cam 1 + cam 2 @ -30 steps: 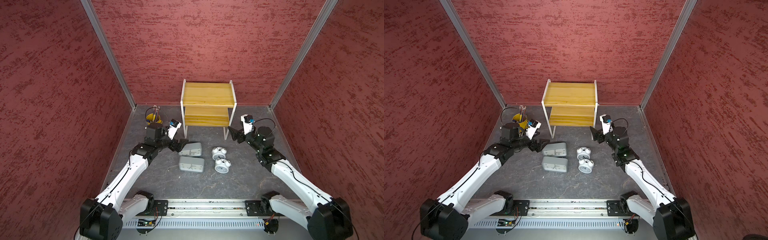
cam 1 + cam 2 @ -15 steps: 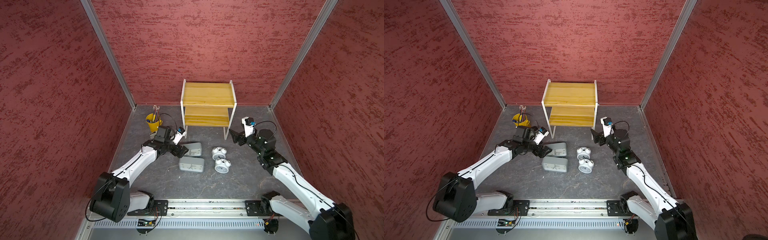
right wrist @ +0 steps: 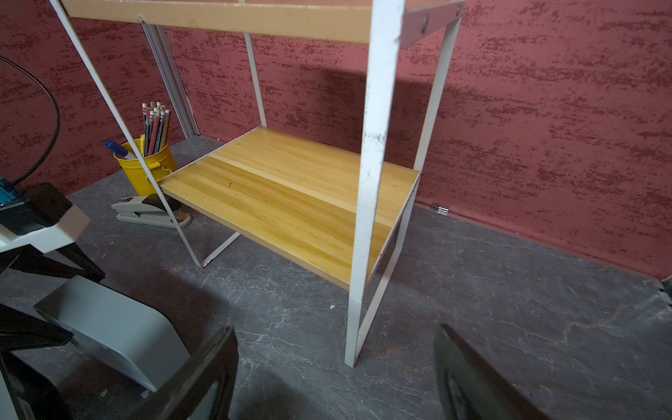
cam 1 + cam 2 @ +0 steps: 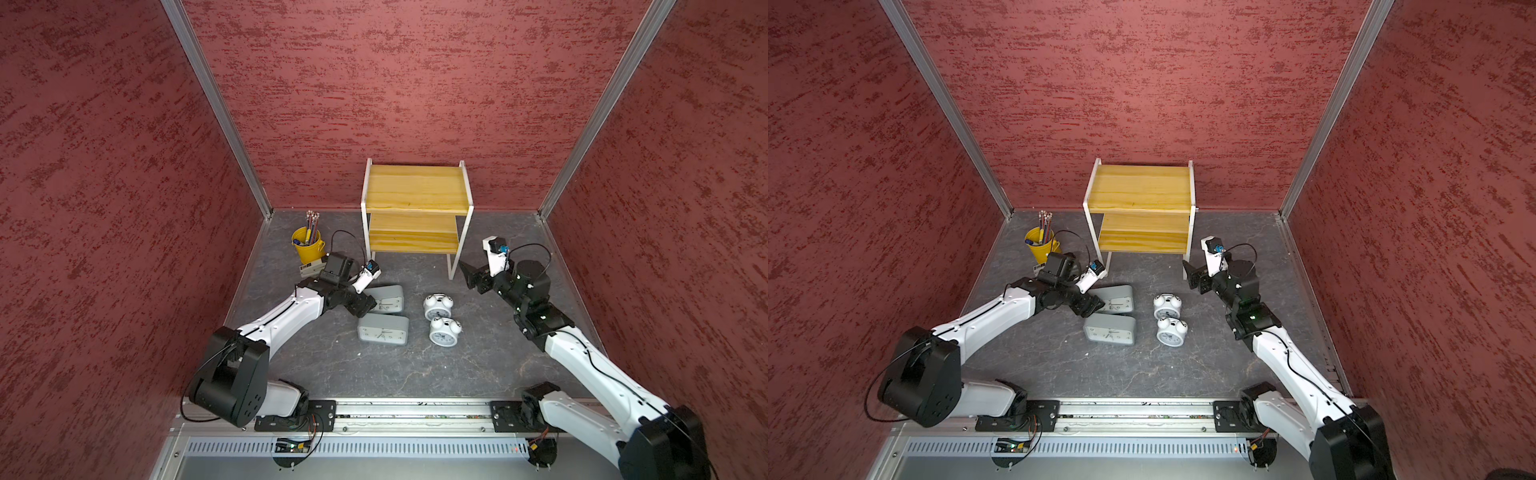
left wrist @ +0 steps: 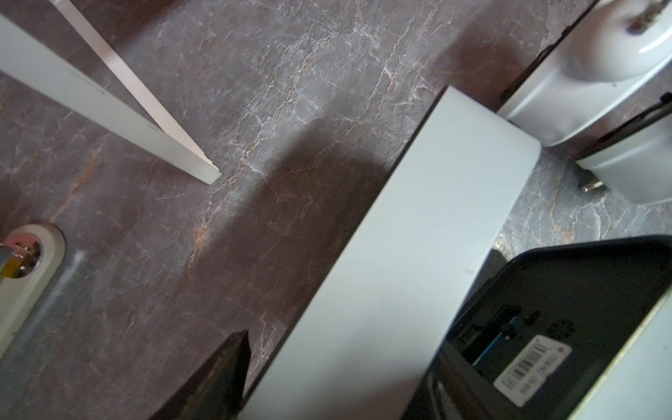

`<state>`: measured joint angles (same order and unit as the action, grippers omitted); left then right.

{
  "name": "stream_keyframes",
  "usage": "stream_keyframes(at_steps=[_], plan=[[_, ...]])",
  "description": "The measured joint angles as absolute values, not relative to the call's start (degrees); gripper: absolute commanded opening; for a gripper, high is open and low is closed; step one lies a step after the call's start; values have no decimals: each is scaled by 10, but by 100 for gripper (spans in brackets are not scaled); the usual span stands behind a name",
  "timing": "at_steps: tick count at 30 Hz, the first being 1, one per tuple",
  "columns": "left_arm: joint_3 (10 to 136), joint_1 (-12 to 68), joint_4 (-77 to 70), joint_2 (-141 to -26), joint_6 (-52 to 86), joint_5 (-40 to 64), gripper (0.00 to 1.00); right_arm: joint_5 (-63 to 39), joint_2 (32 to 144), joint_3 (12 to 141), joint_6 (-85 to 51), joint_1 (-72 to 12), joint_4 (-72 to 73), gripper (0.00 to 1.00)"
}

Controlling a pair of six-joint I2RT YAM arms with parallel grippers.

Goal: Place the alarm clocks on the shelf by style
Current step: Pick up the alarm from the center of the board.

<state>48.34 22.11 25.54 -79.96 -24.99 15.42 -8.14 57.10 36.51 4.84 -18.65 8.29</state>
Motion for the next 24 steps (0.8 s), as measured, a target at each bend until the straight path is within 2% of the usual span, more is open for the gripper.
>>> stream_keyframes(at_steps=[5, 9, 17, 24], plan=[[486, 240, 258, -803, -265, 143, 41, -81, 571, 365, 50, -187, 83, 86], [493, 251, 266, -803, -269, 131, 31, -80, 571, 365, 50, -187, 83, 86], [535, 261, 340, -767, -280, 99, 28, -94, 557, 366, 50, -187, 74, 86], [633, 261, 425, -717, -302, 118, 28, -172, 549, 395, 53, -187, 43, 86]])
